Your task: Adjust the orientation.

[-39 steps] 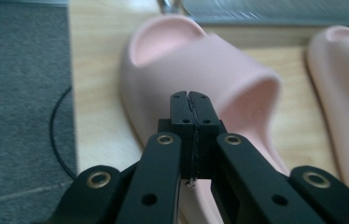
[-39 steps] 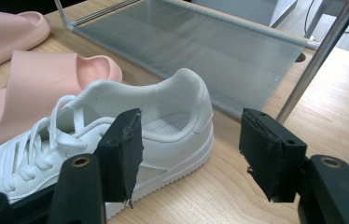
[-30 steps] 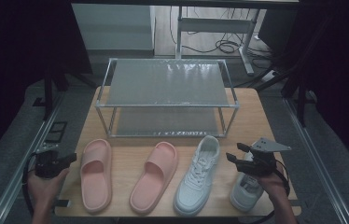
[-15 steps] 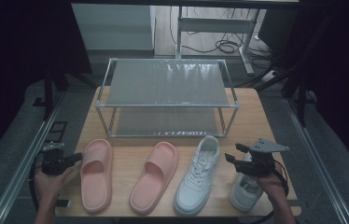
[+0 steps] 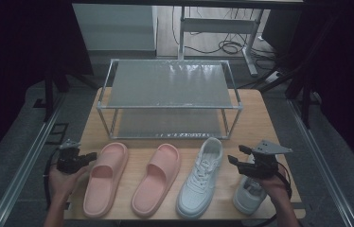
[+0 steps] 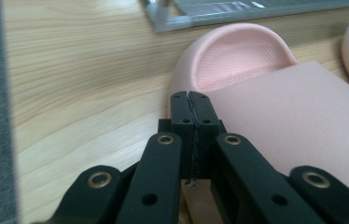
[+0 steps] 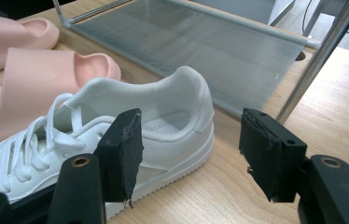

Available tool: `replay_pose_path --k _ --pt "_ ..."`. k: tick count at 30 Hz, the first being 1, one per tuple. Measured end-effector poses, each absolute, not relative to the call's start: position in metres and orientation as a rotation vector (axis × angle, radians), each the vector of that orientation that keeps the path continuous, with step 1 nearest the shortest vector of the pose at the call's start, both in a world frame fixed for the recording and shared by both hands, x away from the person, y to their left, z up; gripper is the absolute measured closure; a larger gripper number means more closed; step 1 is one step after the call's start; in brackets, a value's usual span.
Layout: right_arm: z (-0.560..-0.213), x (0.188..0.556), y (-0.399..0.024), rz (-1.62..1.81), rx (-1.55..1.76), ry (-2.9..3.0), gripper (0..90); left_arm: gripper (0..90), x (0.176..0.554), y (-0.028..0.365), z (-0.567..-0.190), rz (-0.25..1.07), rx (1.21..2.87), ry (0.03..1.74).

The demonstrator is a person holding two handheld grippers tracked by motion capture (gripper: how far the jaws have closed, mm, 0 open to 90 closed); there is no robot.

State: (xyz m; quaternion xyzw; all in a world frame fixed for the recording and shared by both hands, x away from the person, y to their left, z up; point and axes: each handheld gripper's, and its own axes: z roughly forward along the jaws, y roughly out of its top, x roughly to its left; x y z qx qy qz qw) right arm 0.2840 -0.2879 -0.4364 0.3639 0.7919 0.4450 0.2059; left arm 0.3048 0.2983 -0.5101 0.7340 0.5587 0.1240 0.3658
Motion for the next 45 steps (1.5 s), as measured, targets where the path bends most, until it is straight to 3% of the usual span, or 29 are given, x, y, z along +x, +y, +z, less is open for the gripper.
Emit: replay_pose_path --k 8,18,24,38,40,45 --pt "-0.438 0.285 -0.288 1.237 1.017 2.209 40.0 90.0 0.313 0.28 -0.505 0.312 1.913 1.394" --pt "-0.436 0.289 -0.287 1.265 1.023 2.212 40.0 90.0 0.304 0.284 -0.492 0.338 1.852 1.392" --pt "-0.435 0.29 -0.284 1.277 1.022 2.203 40.0 88.6 0.266 0.285 -0.469 0.386 1.794 1.31" --pt "-0.431 0.287 -0.281 1.289 0.963 2.226 40.0 85.3 0.202 0.278 -0.461 0.44 1.752 1.295" --pt "-0.43 0.286 -0.282 1.289 0.965 2.222 40.0 81.8 0.197 0.278 -0.462 0.436 1.754 1.3" --pt "-0.428 0.284 -0.282 1.288 0.964 2.215 40.1 58.4 0.191 0.274 -0.465 0.442 1.771 1.314"
